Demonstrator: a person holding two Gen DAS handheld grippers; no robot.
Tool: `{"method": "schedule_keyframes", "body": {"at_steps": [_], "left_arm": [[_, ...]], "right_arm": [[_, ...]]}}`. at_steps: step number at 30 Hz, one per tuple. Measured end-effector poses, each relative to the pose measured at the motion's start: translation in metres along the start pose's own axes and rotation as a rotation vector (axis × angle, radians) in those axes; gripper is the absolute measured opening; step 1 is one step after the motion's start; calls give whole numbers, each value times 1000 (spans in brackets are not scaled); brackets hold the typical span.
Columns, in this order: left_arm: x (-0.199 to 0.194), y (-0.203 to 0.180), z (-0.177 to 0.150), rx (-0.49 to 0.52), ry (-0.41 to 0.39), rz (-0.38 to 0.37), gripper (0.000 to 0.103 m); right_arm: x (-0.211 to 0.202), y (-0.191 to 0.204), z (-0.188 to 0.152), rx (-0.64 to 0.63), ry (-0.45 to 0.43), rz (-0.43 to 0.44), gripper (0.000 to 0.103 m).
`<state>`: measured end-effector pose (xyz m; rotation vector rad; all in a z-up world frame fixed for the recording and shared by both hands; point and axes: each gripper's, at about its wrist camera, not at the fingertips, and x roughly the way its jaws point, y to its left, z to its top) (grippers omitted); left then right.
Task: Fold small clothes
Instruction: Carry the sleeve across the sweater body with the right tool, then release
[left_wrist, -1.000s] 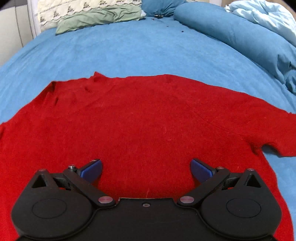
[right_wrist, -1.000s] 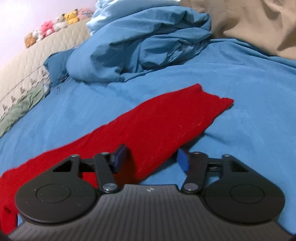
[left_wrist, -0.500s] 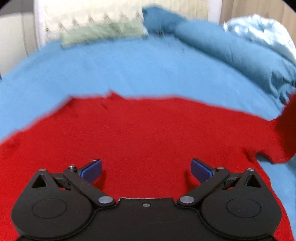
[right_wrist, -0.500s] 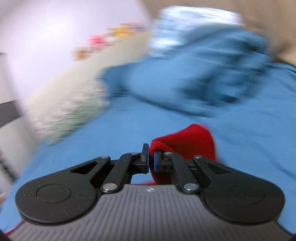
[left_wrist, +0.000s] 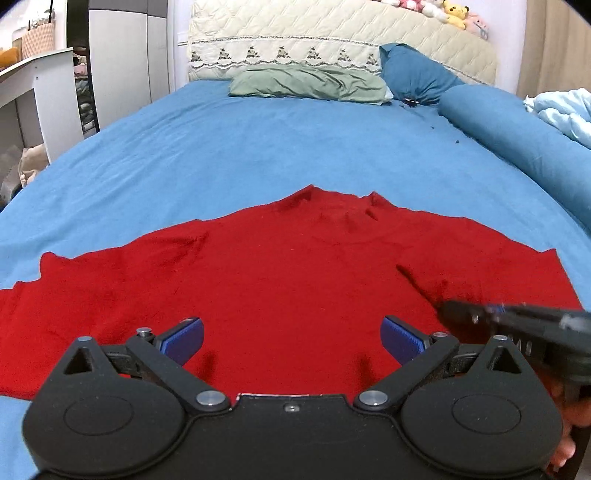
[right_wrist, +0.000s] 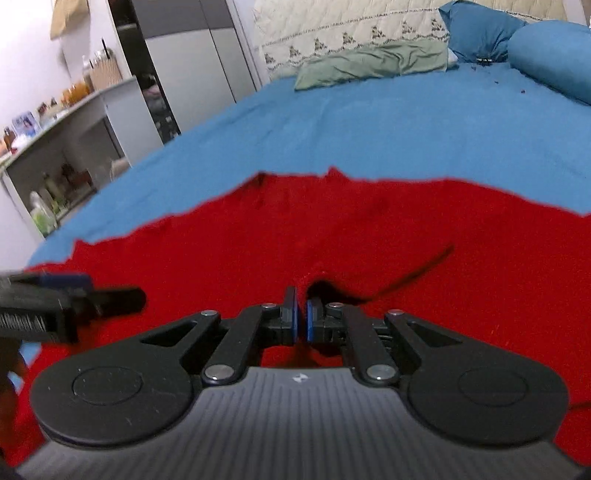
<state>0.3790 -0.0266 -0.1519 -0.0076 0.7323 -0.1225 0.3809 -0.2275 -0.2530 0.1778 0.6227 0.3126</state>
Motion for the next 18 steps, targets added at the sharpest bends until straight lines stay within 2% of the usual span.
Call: {"method": "schedule_keyframes", "body": {"at_steps": [1,2,3,6,8,11,15,18], "left_arm": [[1,1,2,-4,-3,-7,103],[3,0,4,-6,-8,-20,103],[2,0,6,-6,-13,-36,103],[6,-14,10,41,-6,-115,103],[16,-36,12,119,39,-184,103],[27,-68,6,210,42,-256,102],[47,-93,2,275,46,-254,86],[61,-94,2,259,58,-238,77]], "right_arm": [[-1,0,-2,4,8,3,26],[-6,-2,-2,3,16,7,35],[-13,-1,-4,-3,12,2,51],[-40,-4,-7,-30,-19,-48,85],[-62,-8,-14,-26,-22,-138,94],[-86,-11,-29,-17,-12,-260,94],[-114,-19,-50,-3,-22,-340,94],[-124,-32,-60,11,-29,-367,94]]}}
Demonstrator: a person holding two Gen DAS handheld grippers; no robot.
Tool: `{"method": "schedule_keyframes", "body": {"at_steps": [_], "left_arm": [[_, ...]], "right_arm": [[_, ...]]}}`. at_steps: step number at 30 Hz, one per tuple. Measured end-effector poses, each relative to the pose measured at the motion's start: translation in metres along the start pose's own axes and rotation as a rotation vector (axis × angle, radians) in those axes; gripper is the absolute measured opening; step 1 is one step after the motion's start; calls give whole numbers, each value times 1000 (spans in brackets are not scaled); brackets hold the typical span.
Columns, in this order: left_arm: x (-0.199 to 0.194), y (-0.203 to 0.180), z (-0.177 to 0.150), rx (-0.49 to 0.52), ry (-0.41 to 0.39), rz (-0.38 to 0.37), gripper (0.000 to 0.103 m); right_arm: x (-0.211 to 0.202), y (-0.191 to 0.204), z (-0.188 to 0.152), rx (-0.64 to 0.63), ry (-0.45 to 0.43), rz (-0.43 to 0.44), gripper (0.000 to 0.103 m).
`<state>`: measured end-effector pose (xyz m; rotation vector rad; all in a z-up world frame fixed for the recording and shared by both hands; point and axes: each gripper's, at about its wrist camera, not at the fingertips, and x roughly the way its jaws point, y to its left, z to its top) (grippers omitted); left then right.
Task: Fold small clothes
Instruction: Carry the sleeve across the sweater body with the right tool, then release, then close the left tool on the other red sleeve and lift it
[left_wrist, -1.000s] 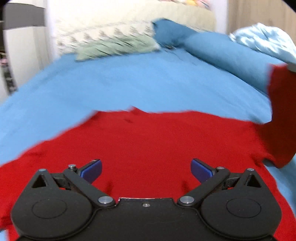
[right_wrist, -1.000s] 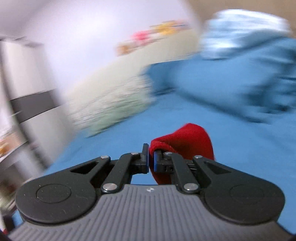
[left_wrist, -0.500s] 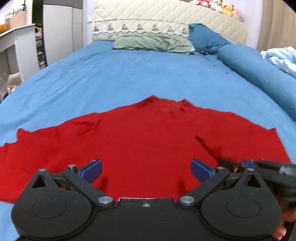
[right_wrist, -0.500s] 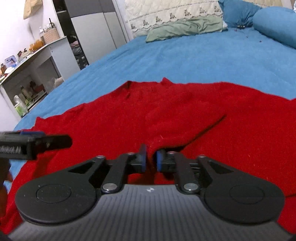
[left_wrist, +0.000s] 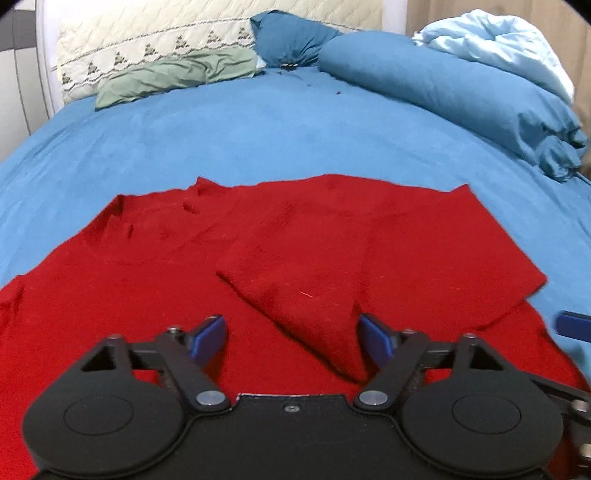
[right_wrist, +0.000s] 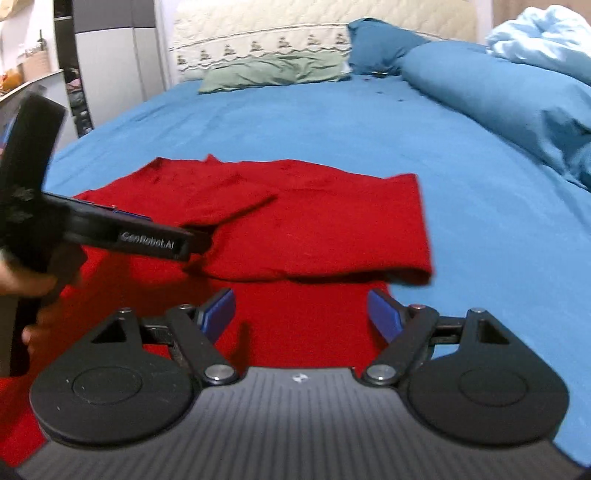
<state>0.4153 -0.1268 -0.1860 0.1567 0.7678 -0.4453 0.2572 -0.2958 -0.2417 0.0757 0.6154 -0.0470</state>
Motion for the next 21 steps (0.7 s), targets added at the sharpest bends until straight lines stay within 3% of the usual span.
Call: {"method": "schedule_keyframes", "body": {"at_steps": [4,10,13,18,21], "left_arm": [[2,17,3,-108,-15,14,68],[-19,51,-9,-293,-75,60,68],[-26,66,-20,-394,-95,29,68],[-32,73,-28,-458,-133,-13,68],[-36,87,-38,-575,-154,-40,60]], "right_arm": [[8,-12,-2,36,12,-44,94],[20,-26,0,107,19,-104,94],[19,-33,-3,129,22,-109,94],[17,-37,-4,136,21,-119,94],[17,-38,-4,146,19,-118,94]]}}
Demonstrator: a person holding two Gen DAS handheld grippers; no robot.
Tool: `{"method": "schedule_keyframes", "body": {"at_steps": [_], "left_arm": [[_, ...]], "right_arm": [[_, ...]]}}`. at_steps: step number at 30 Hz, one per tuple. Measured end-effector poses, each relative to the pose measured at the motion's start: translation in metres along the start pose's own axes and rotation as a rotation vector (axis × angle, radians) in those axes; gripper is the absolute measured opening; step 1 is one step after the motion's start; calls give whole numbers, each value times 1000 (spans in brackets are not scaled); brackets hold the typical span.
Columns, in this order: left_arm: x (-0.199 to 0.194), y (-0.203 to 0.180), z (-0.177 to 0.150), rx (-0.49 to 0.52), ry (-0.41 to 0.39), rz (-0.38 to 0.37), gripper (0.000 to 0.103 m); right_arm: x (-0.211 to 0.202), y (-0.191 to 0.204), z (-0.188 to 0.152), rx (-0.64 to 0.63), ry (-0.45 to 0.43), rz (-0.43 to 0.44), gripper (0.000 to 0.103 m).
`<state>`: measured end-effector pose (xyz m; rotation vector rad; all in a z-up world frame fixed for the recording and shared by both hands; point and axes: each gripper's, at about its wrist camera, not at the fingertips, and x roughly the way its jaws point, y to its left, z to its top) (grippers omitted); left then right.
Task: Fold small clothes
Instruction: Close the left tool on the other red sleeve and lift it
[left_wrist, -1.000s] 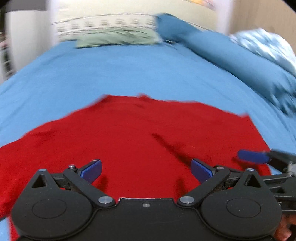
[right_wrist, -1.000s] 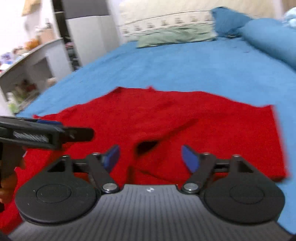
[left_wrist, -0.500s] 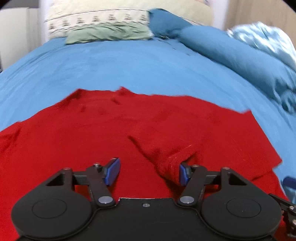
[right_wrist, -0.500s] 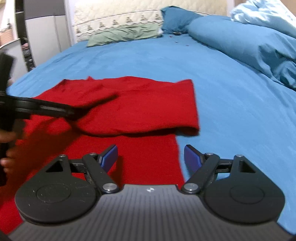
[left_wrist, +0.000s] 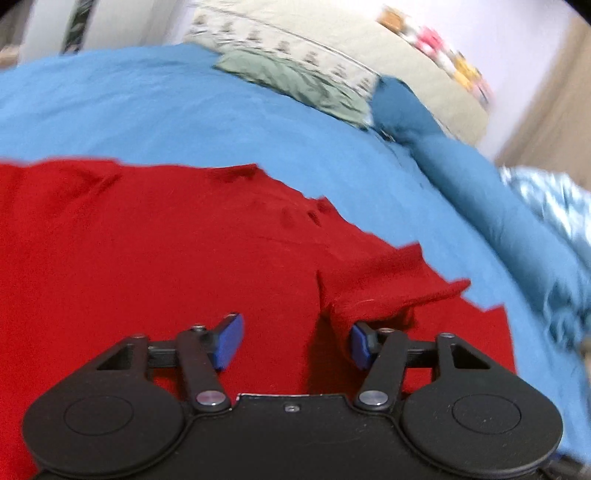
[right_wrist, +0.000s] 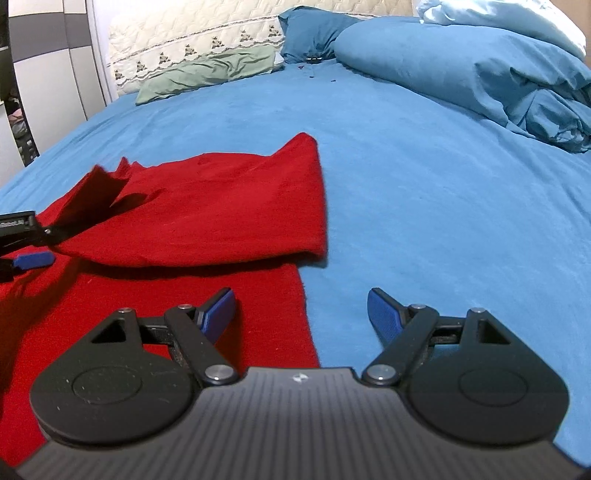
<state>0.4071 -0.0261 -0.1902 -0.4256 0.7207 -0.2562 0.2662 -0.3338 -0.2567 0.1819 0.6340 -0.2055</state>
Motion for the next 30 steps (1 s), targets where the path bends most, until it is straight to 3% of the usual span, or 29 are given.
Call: {"method": "schedule_keyframes", "body": {"at_steps": [3,7,15,20,22,24,25,26,27,30], "left_arm": [[-9,13,0,-77,-21,-9,55],[-9,11,-1,-34,-27,-26,55],[17,-58,-2,580,12,55,59],[19,-95,-34,922,-46,124,59],[24,-104,-45,1006,-70,150,59],[29,-108,-46,1020,-65,142,54],[33,-108,-43,999,-48,134,38],[36,-105,-38,966,-30,130,28],[37,-101,-32,917,-18,132,9],[25,-76,-11,717,-53,134,8]], "right_arm": [[0,-1,0,4,-1,1,94],[0,0,0,-4,2,-1,94],[2,1,1,-16,7,-6,94],[2,3,1,-17,9,-8,95],[2,3,1,-17,8,-7,95],[2,2,1,-17,9,-8,95],[2,2,1,-18,9,-7,95],[2,2,2,-19,9,-5,95],[2,1,2,-19,9,-4,95],[2,0,1,-13,7,4,95]]}}
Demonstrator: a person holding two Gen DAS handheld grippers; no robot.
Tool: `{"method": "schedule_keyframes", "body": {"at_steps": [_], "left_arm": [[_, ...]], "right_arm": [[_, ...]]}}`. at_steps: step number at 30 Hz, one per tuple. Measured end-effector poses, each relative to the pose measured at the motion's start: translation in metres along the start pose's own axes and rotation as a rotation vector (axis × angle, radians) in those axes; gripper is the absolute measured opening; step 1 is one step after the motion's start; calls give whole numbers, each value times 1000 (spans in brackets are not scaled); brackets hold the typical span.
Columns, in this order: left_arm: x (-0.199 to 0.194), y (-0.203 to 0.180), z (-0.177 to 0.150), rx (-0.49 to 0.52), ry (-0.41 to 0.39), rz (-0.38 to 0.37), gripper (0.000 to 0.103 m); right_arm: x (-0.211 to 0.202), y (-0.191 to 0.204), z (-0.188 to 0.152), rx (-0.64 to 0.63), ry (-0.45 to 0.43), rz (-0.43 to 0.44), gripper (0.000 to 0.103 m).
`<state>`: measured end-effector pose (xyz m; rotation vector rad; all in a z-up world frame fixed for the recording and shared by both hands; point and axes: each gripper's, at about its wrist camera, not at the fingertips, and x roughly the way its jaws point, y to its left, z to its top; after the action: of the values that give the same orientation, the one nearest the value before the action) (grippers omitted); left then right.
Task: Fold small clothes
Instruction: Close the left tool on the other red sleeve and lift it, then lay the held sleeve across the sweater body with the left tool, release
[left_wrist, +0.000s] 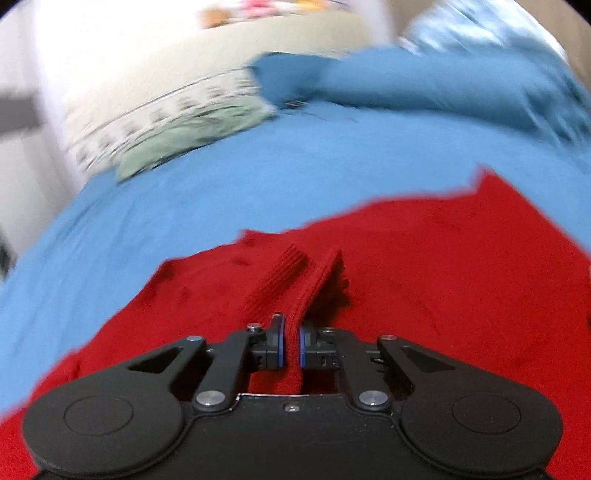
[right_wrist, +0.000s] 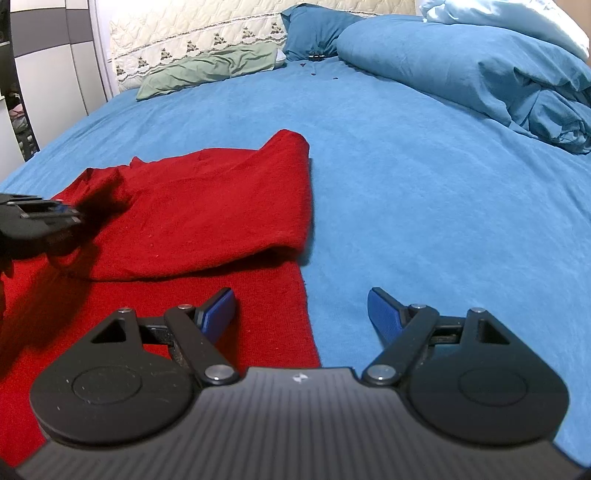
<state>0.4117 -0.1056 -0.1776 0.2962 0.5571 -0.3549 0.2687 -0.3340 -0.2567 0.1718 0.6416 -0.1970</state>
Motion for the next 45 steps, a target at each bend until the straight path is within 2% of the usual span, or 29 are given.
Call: {"method": "schedule_keyframes", "body": {"at_steps": [3,5,6,7,9,11,14,15,16,18,21,23,26,31,34,37,42,45], "left_arm": [[-13,42,-7,-263,-28,21,7],[-24,68,-20,-433,-40,16,11],[-28,79,-29,-505,-46,6,15],[-32,86,-37,-557,-45,-5,26],[-31,93,-47,-606,-25,-14,41],[-24,97,-52,-629,-1,-48,42],[-16,102,-49,-666,-13,-86,45],[-16,103,-48,-677,-18,-102,38],[-17,104,-47,-681,-20,-114,7],[-22,106,-40,-668,-51,-113,4],[-45,109,-31,-640,-167,-51,4],[-69,116,-31,-626,-237,33,4],[-89,131,-39,-627,-280,103,4],[-91,143,-63,-631,-238,147,4],[-88,144,-70,-656,-226,144,4],[-90,148,-73,-664,-230,162,4],[-94,155,-83,-666,-184,174,5],[-98,154,-94,-647,-123,201,10]], "right_arm": [[0,-2,-1,6,-3,7,95],[1,-1,-1,5,-5,5,95],[1,-2,-1,5,-4,6,95],[1,-2,-1,3,-4,5,95],[1,-1,-1,-1,-3,6,95],[1,0,0,-8,-2,10,95],[6,3,3,-40,3,11,96],[8,5,4,-55,5,7,96],[10,7,4,-72,4,4,97],[16,12,5,-106,-1,-2,98],[23,18,9,-145,-14,-3,98],[28,22,13,-169,-22,-8,98],[36,31,18,-214,-33,-17,98],[49,46,28,-277,-47,-31,95],[50,49,34,-318,-59,-73,82],[47,42,35,-334,-54,-132,77],[41,21,30,-286,-25,-101,75],[39,15,27,-266,-15,-97,75]]}}
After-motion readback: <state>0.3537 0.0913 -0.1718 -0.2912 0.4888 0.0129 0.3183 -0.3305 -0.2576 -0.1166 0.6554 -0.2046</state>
